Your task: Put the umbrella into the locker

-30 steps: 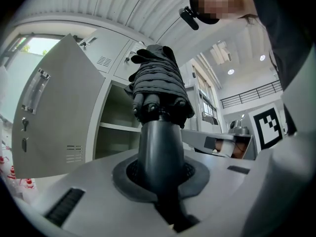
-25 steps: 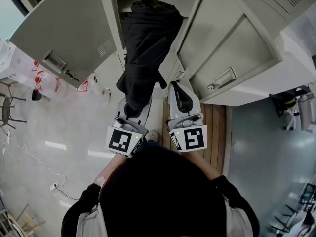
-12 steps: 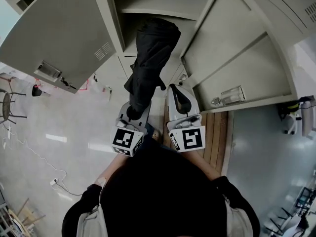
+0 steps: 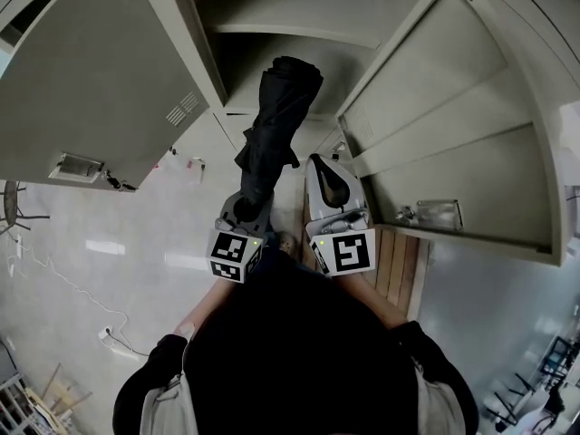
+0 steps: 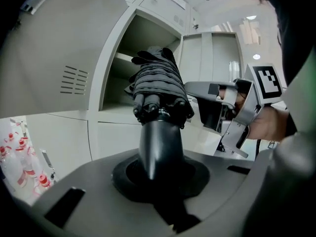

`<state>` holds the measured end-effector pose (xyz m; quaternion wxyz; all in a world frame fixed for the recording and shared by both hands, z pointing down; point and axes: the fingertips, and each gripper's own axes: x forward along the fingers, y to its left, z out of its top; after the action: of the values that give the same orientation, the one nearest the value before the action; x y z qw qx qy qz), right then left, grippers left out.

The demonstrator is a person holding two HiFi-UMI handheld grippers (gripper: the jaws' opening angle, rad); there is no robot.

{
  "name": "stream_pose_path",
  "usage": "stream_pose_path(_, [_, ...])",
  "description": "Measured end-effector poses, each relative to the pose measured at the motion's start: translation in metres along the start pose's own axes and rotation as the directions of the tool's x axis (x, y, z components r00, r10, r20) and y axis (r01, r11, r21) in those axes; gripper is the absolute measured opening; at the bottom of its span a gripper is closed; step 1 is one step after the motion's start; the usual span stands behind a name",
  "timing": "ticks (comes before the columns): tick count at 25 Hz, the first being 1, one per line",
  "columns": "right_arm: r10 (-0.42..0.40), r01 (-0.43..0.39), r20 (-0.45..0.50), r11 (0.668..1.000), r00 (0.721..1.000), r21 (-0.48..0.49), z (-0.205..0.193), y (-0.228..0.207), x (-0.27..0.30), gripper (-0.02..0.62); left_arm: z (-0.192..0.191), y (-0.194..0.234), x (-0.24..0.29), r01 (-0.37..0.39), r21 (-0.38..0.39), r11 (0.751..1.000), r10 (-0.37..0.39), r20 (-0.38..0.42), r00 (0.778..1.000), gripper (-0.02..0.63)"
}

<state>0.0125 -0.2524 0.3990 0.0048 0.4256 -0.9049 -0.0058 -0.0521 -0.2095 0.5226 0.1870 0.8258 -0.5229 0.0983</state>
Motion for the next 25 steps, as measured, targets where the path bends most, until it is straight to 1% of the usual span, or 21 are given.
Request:
stream_pose_path(3, [-0.004, 0.004, -0.017, 1.0, 1.0, -0.007, -0.006, -0.004, 0.012, 0.002, -0.004, 0.012, 0.012, -0.009, -0.022, 1.0, 0.008, -0.057, 0.998, 0.043])
stream_pose_path(7, [-0.019, 0.019, -0.038, 1.0, 0.999, -0.003, -0.01, -0.012, 0.026, 0.002, -0.008, 0.025, 0.029, -0.018, -0.066, 0.998, 0.008, -0.148, 0.989, 0.043])
stream_pose_path(10, [-0.033, 0.033, -0.027, 0.999, 0.999, 0.008, -0.005, -0.018, 0.036, 0.002, -0.002, 0.032, 0.039, -0.021, -0.073, 0.997, 0.007, -0.191, 0.982, 0.043])
stream_pose_path(13, [-0.043, 0.043, -0.031, 0.999, 0.999, -0.001, -0.004, -0.024, 0.045, 0.002, 0.009, 0.036, 0.048, -0.018, -0.079, 0.997, -0.001, -0.233, 0.972, 0.043])
stream_pose_path(17, [-0.064, 0.064, -0.066, 0.998, 0.996, 0.0, -0.008, -0.031, 0.059, 0.002, 0.025, 0.039, 0.063, 0.007, -0.123, 0.992, -0.04, -0.267, 0.963, 0.043])
stream_pose_path(22, [-0.09, 0.091, -0.032, 0.996, 0.995, 0.006, 0.001, -0.038, 0.08, 0.002, 0.039, 0.043, 0.088, 0.051, -0.189, 0.981, -0.107, -0.294, 0.95, 0.043])
stream_pose_path(25, [-0.114, 0.115, -0.029, 0.993, 0.993, 0.006, 0.003, -0.043, 0.088, 0.002, 0.041, 0.043, 0.099, 0.082, -0.254, 0.964, -0.161, -0.31, 0.937, 0.044])
